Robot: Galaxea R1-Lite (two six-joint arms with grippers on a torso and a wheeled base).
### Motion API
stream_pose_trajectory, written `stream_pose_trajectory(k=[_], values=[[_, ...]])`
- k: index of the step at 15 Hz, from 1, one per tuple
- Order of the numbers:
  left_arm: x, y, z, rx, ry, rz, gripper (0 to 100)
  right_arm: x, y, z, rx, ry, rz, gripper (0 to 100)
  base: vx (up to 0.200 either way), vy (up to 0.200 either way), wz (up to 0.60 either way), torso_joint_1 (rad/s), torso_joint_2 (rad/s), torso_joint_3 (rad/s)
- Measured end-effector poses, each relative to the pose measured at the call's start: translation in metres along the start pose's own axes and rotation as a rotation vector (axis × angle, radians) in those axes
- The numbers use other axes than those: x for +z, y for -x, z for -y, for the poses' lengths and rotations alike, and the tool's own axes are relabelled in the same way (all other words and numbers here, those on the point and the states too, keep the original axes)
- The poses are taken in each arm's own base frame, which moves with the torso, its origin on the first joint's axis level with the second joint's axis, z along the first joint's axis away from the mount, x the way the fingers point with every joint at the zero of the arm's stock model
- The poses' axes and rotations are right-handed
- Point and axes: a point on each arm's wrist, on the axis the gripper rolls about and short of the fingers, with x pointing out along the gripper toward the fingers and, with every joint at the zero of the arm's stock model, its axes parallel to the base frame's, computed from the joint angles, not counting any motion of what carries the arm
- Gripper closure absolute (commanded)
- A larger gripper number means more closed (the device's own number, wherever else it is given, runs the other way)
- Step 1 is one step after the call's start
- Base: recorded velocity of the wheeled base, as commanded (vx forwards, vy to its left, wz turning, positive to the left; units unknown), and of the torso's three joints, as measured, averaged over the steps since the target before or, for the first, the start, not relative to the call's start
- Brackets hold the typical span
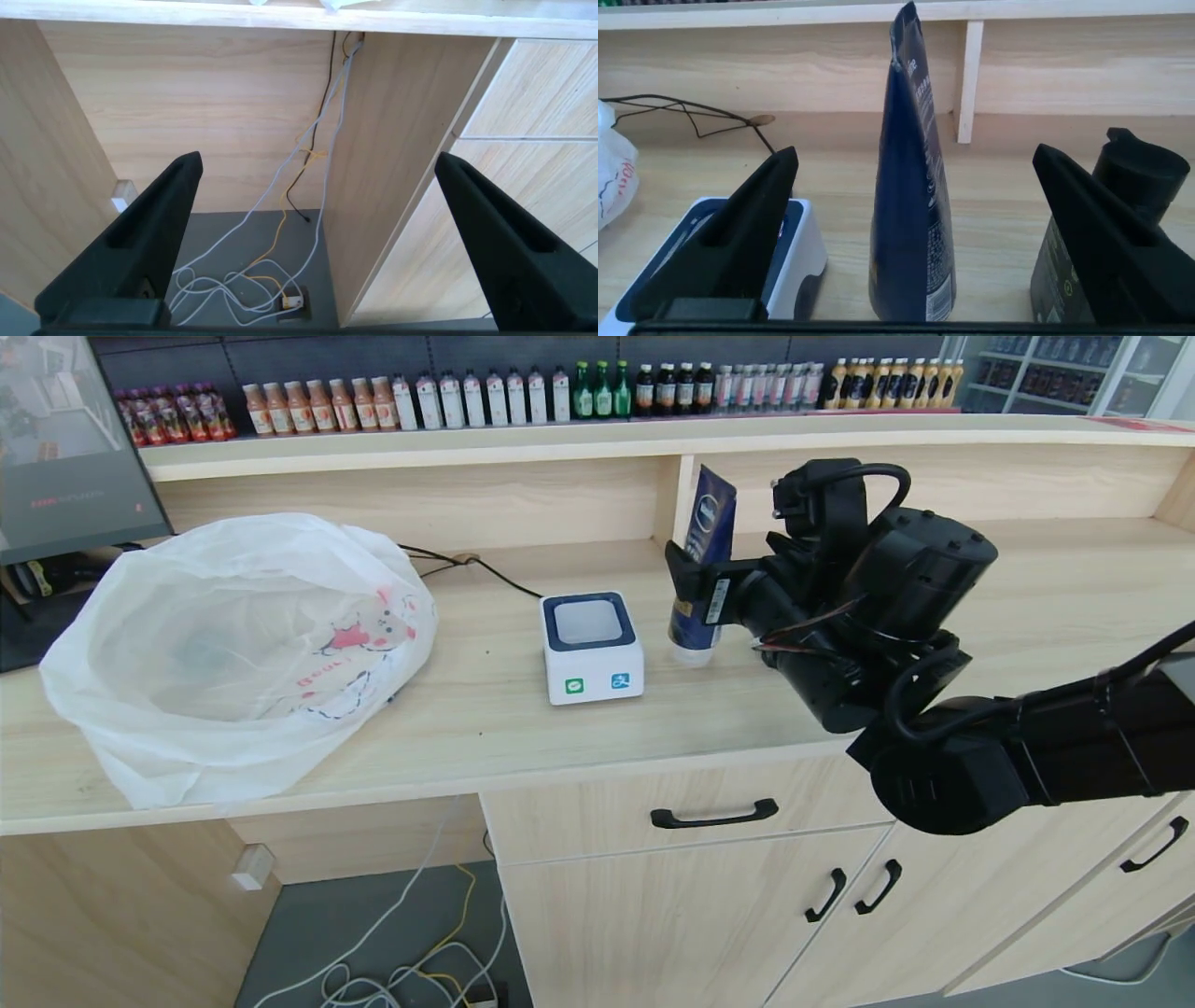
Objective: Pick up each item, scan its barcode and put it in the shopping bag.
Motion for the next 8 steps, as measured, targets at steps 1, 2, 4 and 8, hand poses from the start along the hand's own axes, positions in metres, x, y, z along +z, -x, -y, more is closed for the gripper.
stream_pose_trajectory(k=[1,2,4,8], values=[[0.0,0.0,0.0,0.0,0.0,0.0,0,0.0,-0.002,0.0,-0.003,-0.002,0.005,0,0.0,0.0,0.0,0.0,0.0,0.0],[0.0,0.0,0.0,0.0,0.0,0.0,0,0.0,-0.004,-0.001,-0.007,-0.004,0.008,0,0.0,0.0,0.0,0.0,0.0,0.0],[0.0,0.0,0.0,0.0,0.0,0.0,0,-0.003,-0.007,-0.002,-0.019,-0.006,0.014,0,0.0,0.0,0.0,0.0,0.0,0.0],[0.0,0.0,0.0,0.0,0.0,0.0,0,-0.009,-0.015,-0.005,-0.022,-0.011,0.022,0,0.0,0.0,0.0,0.0,0.0,0.0]])
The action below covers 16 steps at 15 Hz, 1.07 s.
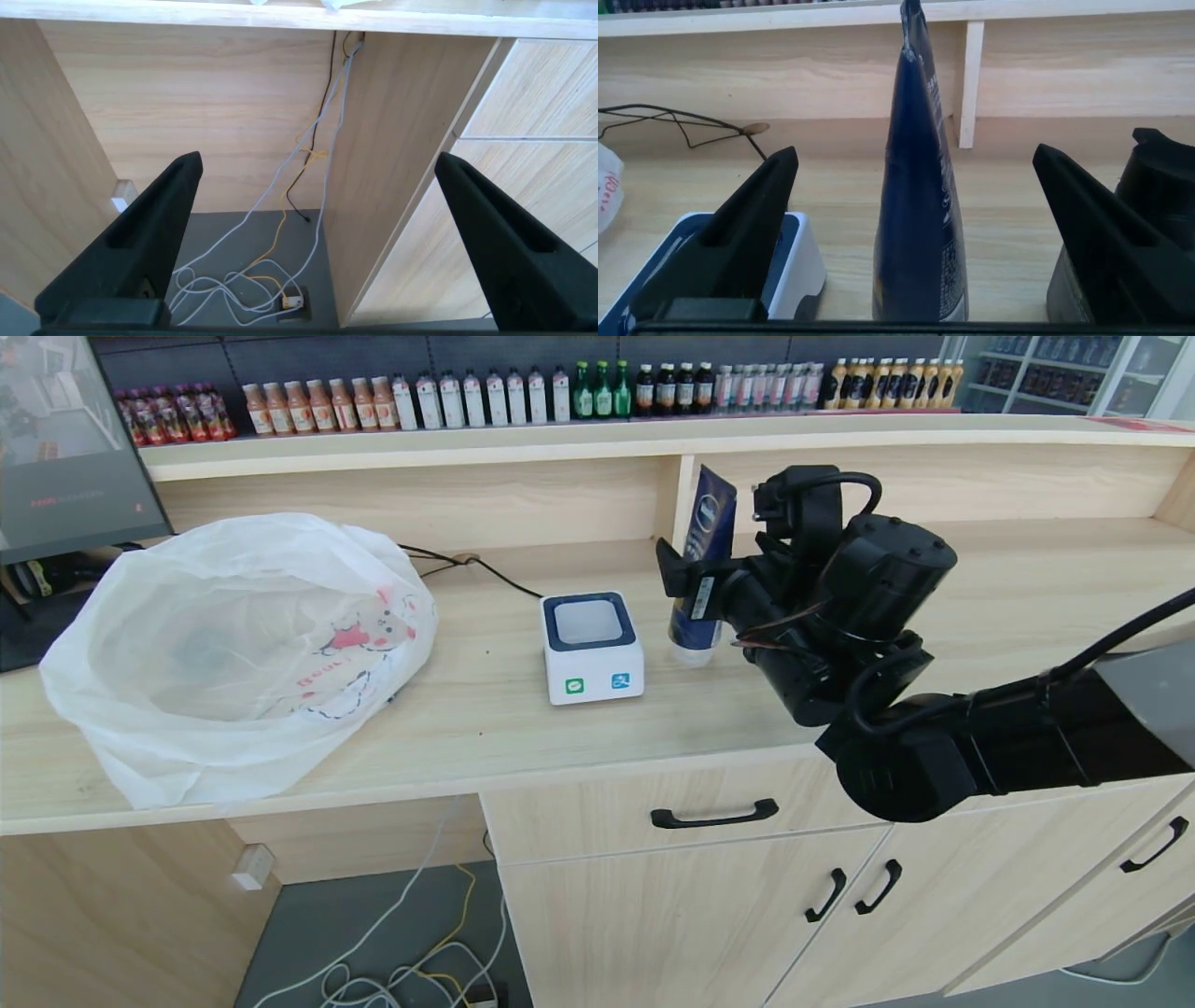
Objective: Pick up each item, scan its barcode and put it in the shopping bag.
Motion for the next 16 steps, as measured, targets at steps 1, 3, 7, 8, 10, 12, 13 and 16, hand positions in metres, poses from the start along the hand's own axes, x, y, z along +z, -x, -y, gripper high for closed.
stream_pose_trajectory(k=[1,3,7,8,10,12,13,16], values=[[0.0,0.0,0.0,0.0,0.0,0.0,0,-0.002,-0.001,-0.001,0.0,0.0,0.0,0,0.0,0.0,0.0,0.0,0.0,0.0],[0.0,0.0,0.0,0.0,0.0,0.0,0,-0.006,-0.002,-0.002,0.0,0.001,-0.004,0,0.0,0.0,0.0,0.0,0.0,0.0],[0.0,0.0,0.0,0.0,0.0,0.0,0,-0.011,-0.006,-0.001,-0.024,0.0,-0.002,0,0.0,0.0,0.0,0.0,0.0,0.0],[0.0,0.0,0.0,0.0,0.0,0.0,0,-0.013,-0.006,-0.001,-0.025,-0.002,-0.002,0,0.0,0.0,0.0,0.0,0.0,0.0],[0.0,0.0,0.0,0.0,0.0,0.0,0,-0.018,-0.006,-0.001,-0.047,-0.002,-0.004,0,0.0,0.0,0.0,0.0,0.0,0.0],[0.0,0.0,0.0,0.0,0.0,0.0,0,-0.023,-0.007,-0.001,-0.056,-0.006,0.002,0,0.0,0.0,0.0,0.0,0.0,0.0],[0.0,0.0,0.0,0.0,0.0,0.0,0,-0.025,-0.007,-0.001,-0.057,-0.006,0.0,0,0.0,0.0,0.0,0.0,0.0,0.0],[0.0,0.0,0.0,0.0,0.0,0.0,0,-0.034,-0.007,-0.002,-0.057,-0.005,-0.004,0,0.0,0.0,0.0,0.0,0.0,0.0]])
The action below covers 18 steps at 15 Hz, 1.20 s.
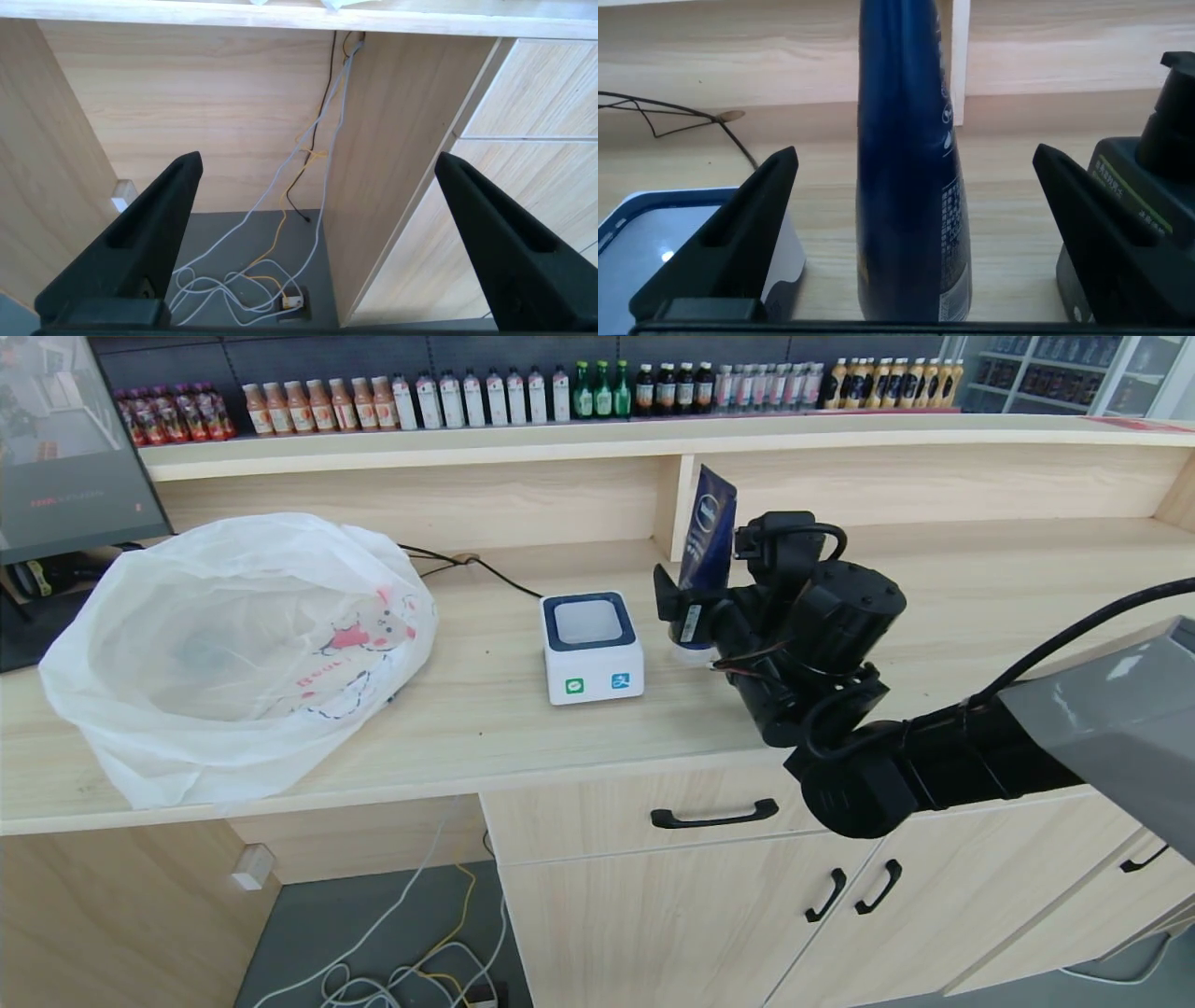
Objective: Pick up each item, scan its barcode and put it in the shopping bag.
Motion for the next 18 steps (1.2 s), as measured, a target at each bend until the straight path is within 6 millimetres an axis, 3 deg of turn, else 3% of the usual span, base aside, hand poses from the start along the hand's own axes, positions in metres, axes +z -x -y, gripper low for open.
stream_pose_trajectory(k=[16,17,18], values=[[0.0,0.0,0.0,0.0,0.0,0.0,0,-0.025,-0.001,-0.003,0.0,0.02,0.0,0,0.0,0.0,0.0,0.0,0.0,0.0],[0.0,0.0,0.0,0.0,0.0,0.0,0,-0.027,-0.002,-0.002,-0.003,0.023,-0.003,100,0.0,0.0,0.0,0.0,0.0,0.0],[0.0,0.0,0.0,-0.001,0.0,0.0,0,-0.028,-0.003,0.001,-0.006,0.025,-0.005,100,0.0,0.0,0.0,0.0,0.0,0.0]])
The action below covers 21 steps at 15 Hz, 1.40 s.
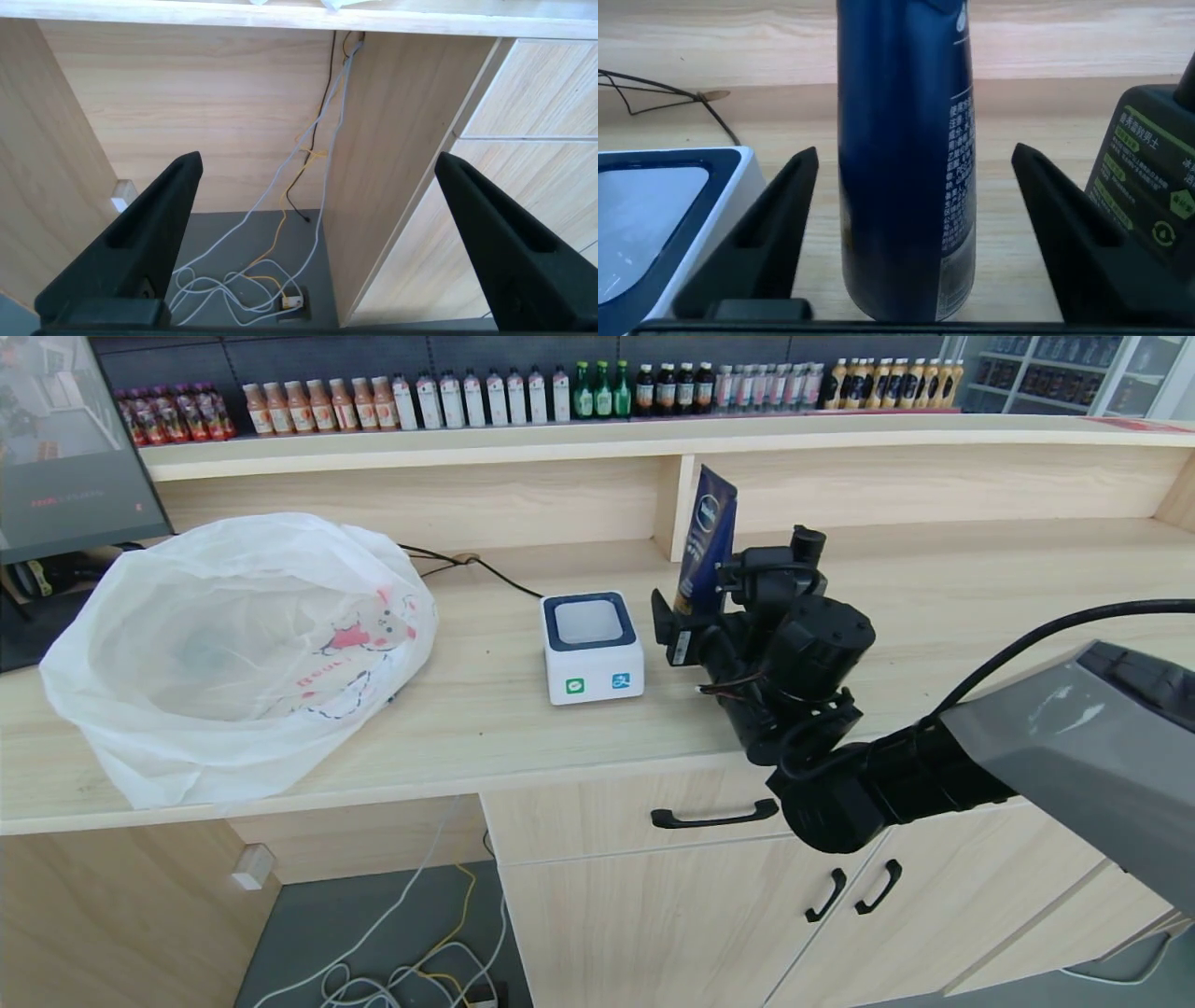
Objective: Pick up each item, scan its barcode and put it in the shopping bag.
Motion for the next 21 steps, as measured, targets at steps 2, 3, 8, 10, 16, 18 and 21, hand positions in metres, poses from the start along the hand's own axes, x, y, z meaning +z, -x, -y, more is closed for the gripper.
stream_pose_trajectory(k=[2,3,8,10,16,18,21], values=[[0.0,0.0,0.0,0.0,0.0,0.0,0,-0.001,-0.001,0.002,-0.003,-0.003,0.001,100,0.0,0.0,0.0,0.0,0.0,0.0],[0.0,0.0,0.0,0.0,0.0,0.0,0,-0.002,-0.002,0.004,-0.01,-0.009,0.01,100,0.0,0.0,0.0,0.0,0.0,0.0],[0.0,0.0,0.0,0.001,0.0,0.0,0,-0.004,-0.001,0.001,-0.015,-0.049,0.09,100,0.0,0.0,0.0,0.0,0.0,0.0],[0.0,0.0,0.0,0.0,0.0,0.0,0,-0.005,-0.001,0.001,-0.013,-0.048,0.089,100,0.0,0.0,0.0,0.0,0.0,0.0],[0.0,0.0,0.0,0.0,0.0,0.0,0,0.008,0.003,-0.004,0.002,-0.064,0.112,100,0.0,0.0,0.0,0.0,0.0,0.0],[0.0,0.0,0.0,0.0,0.0,0.0,0,0.017,0.006,-0.003,0.005,-0.07,0.122,100,0.0,0.0,0.0,0.0,0.0,0.0],[0.0,0.0,0.0,0.001,0.0,0.0,0,0.029,0.012,-0.003,0.012,-0.079,0.134,100,0.0,0.0,0.0,0.0,0.0,0.0]])
